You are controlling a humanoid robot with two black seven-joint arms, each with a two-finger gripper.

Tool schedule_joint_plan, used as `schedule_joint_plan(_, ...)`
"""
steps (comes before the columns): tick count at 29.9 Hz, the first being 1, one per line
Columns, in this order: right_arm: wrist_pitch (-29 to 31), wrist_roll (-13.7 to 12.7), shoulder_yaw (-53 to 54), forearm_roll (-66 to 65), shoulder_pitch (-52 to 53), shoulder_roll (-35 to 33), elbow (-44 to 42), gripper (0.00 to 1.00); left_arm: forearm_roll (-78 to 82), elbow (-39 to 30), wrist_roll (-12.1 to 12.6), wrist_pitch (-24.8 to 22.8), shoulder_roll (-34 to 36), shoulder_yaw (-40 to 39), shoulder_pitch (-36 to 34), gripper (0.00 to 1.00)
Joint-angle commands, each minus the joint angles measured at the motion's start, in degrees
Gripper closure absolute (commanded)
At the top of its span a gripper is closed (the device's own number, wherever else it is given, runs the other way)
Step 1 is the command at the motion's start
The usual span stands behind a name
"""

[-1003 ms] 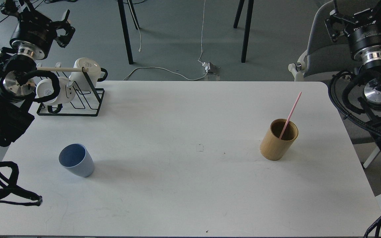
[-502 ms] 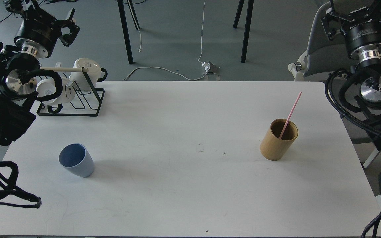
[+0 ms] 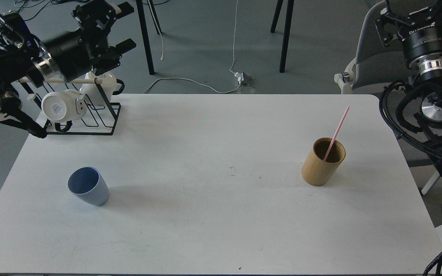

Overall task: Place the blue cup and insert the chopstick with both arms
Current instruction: 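Lift the left gripper away from the dish rack toward the blue cup, then lower the left gripper and grasp the blue cup from its side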

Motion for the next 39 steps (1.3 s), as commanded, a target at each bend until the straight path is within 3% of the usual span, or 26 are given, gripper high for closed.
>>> schedule_joint_plan(1,0.0,0.0,0.0,-0.1,-0.3,-0.2,-0.1,0.01,14.8,-7.0,-0.1,0.2,7.1,0.8,1.6,0.09)
schedule_joint_plan(5,0.0,0.0,0.0,0.0,-1.1,-0.3,-0.1,0.01,29.6,-9.8,-1.8,0.3,12.3,3.1,5.1,0.13)
schedule_joint_plan(9,0.0,0.2,0.0,0.0,-1.9,-0.4,-0.1,0.01,41.7,-10.7,-5.0,1.1,15.8,4.9,8.6,0.27)
schedule_joint_plan(17,0.0,0.2,0.0,-0.1,-2.7,-0.9,-0.1,0.01,57.4,-9.0,-5.4,9.5,16.3,10.9,14.1,0.27)
schedule_joint_plan(25,0.0,0.2,0.0,-0.1,-2.7,-0.8,-0.1,0.01,58.1,-4.5,-5.6,13.7,15.4,17.2,15.4,0.29)
schedule_joint_plan(32,0.0,0.2,0.0,-0.1,-2.7,-0.6,-0.1,0.01,58.1,-1.8,-5.6,14.7,13.4,18.7,15.9,0.39)
schedule_joint_plan(36,0.0,0.2,0.0,-0.1,-2.6,-0.7,-0.1,0.01,58.2,1.2,-5.6,15.3,11.2,18.8,16.6,0.57)
schedule_joint_plan(39,0.0,0.2,0.0,-0.1,-2.6,-0.9,-0.2,0.01,58.1,1.2,-6.0,15.1,10.9,18.8,16.6,0.83)
